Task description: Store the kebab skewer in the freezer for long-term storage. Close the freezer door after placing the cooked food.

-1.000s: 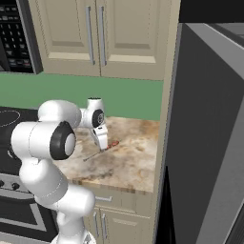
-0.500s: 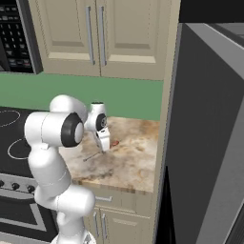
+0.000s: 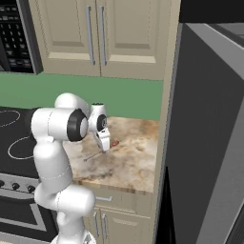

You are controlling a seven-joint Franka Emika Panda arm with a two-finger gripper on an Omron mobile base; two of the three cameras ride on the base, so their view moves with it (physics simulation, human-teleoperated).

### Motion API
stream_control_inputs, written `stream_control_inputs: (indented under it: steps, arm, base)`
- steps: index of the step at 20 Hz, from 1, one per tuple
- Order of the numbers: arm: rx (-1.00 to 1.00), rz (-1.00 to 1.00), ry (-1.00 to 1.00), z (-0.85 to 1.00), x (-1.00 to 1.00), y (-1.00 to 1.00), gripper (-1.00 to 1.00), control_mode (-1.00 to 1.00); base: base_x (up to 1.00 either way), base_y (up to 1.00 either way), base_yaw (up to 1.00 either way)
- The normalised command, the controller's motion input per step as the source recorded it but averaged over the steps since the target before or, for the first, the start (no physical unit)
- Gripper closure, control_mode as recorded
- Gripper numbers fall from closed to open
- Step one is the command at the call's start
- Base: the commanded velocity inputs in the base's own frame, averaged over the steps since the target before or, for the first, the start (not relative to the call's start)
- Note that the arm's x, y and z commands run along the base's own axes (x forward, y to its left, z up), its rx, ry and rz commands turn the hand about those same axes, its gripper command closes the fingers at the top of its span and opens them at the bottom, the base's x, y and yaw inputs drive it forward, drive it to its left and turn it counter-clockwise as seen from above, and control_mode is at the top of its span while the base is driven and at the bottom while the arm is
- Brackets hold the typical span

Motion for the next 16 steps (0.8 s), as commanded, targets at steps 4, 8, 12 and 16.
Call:
stream_control_inputs:
  steps: [4,8,12,16]
  arm:
    - [0.0,0.0,0.0,-0.32,0.0,0.0,-1.0,-1.0]
    - [0.0,0.0,0.0,-0.34,-0.01,0.0,-1.0,-1.0]
    - [0.02,0.0,-0.01,-0.3,-0.21,0.0,-1.0,-1.0]
    - [0.03,0.0,-0.03,-0.21,-0.26,0.0,-1.0,-1.0]
  base:
    - [0.0,0.0,0.0]
    - [0.0,0.0,0.0]
    - [0.0,0.0,0.0]
    - [0.0,0.0,0.0]
